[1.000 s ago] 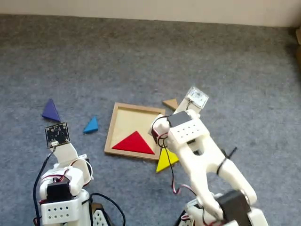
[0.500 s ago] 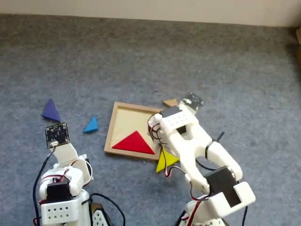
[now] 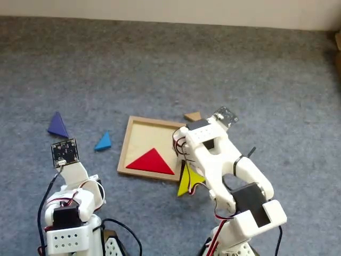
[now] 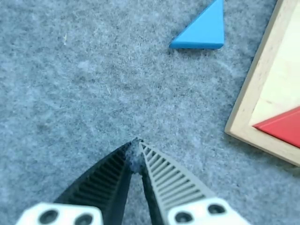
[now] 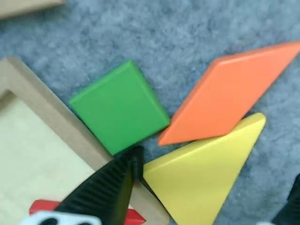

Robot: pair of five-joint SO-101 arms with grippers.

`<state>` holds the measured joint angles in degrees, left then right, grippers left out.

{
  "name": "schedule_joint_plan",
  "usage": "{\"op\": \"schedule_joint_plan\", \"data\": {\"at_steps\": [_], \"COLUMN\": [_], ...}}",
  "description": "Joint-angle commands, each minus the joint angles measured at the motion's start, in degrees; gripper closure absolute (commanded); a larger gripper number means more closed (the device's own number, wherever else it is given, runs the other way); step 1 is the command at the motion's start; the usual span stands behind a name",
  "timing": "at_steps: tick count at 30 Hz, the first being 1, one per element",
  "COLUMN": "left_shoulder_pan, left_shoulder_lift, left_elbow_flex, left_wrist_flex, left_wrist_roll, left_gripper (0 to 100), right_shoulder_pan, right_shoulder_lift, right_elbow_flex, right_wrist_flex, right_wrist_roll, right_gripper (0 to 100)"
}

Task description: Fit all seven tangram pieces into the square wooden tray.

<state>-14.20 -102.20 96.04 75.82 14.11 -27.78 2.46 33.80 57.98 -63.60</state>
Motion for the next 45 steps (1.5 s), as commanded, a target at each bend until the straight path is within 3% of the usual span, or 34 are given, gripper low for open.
{"op": "schedule_joint_plan", "data": {"at_steps": [1, 6, 11, 23, 32, 45], "left_shoulder_pan": [-0.84, -0.84, -0.75, -0.75, -0.92, -0.92], "left_shoulder_lift": [-2.42, -2.42, -2.42, -2.42, -2.42, -2.42], "left_elbow_flex": [1.10, 1.10, 1.10, 1.10, 1.10, 1.10], "left_wrist_flex": [0.26, 0.26, 0.26, 0.26, 0.26, 0.26], "left_wrist_roll": [0.35, 0.35, 0.35, 0.35, 0.44, 0.44], "left_gripper": [99, 99, 99, 99, 99, 99], "right_shoulder_pan": [0.66, 0.66, 3.38, 11.82, 2.77, -3.30], "right_shoulder_lift": [-0.75, -0.75, -1.01, -1.36, -8.57, -8.84], "right_elbow_flex": [-1.71, -1.98, -2.07, -2.07, -1.71, 8.31], "right_wrist_flex": [-0.75, -0.75, -0.40, -0.13, 3.03, -8.48], "right_wrist_roll": [-0.88, -0.70, -0.35, 12.22, 12.48, 10.37], "right_gripper": [60.0, 71.1, 71.4, 71.6, 71.6, 71.5]}}
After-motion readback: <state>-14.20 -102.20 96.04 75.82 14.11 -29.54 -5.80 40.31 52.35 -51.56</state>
